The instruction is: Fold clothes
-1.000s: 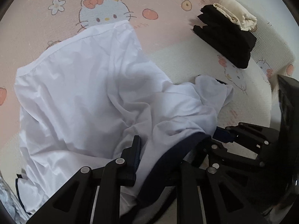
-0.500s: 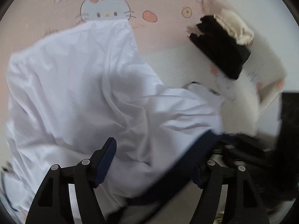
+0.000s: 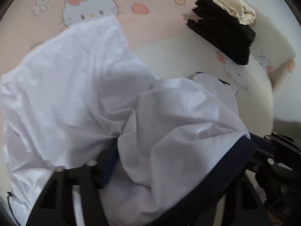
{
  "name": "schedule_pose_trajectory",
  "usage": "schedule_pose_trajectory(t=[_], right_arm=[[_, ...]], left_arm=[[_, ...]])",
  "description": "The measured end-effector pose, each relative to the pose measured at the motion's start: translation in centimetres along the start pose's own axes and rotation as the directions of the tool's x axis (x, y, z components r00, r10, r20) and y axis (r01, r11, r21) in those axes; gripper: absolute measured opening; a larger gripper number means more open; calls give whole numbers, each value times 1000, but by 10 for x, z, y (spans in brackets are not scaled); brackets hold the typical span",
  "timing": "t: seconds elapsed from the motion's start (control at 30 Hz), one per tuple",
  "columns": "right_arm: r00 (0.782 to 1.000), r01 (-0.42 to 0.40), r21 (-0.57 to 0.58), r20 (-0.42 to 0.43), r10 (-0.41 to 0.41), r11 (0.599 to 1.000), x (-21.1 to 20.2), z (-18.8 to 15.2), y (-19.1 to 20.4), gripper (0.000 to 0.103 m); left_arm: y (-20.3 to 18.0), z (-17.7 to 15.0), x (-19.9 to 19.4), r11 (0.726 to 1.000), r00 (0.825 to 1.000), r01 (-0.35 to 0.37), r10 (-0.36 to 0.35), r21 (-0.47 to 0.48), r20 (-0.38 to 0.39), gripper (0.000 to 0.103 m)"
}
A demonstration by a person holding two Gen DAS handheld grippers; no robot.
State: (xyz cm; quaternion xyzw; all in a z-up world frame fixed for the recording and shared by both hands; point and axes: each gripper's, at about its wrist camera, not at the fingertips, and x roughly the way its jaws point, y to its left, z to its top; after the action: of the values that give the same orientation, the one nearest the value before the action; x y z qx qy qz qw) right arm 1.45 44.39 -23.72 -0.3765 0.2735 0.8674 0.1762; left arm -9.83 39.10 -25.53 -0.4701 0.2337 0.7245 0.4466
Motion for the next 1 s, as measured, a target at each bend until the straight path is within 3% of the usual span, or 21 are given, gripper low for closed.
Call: schedule_pose_trajectory(t=[0.13, 0.17, 0.27, 0.37, 0.53, 0.77, 0.9, 1.0], right_arm=[[1000, 21, 4, -18, -21, 1000, 0, -3, -2, 12], [999, 28, -2, -22, -28, 1000, -1, -4, -1, 11], [998, 51, -46, -26, -52, 998, -6, -8, 7, 11], [996, 76, -104, -30, -79, 992, -11, -14, 18, 11], [993, -41, -62, -113, 34, 997, -10, -22, 12, 11], [988, -58, -136, -152, 37, 989, -5, -32, 15, 12], [984, -68, -150, -173, 41, 986, -6, -36, 13, 27], [979, -84, -163, -195, 51, 983, -5, -36, 13, 29]], left_arm=[[-16, -9, -16, 984, 986, -164, 160, 77, 56, 25], [-23, -14, -21, 969, 975, -218, 210, 113, 77, 20], [-41, -30, -34, 906, 928, -368, 343, 209, 148, 19], [-43, -41, -39, 894, 921, -388, 366, 223, 135, 17], [-28, -47, -32, 932, 945, -328, 322, 151, 63, 17], [-30, -58, -27, 939, 949, -315, 314, 136, 33, 17], [-29, -63, -31, 944, 948, -317, 317, 95, 15, 18], [-28, -64, -35, 947, 948, -317, 318, 45, -3, 18]])
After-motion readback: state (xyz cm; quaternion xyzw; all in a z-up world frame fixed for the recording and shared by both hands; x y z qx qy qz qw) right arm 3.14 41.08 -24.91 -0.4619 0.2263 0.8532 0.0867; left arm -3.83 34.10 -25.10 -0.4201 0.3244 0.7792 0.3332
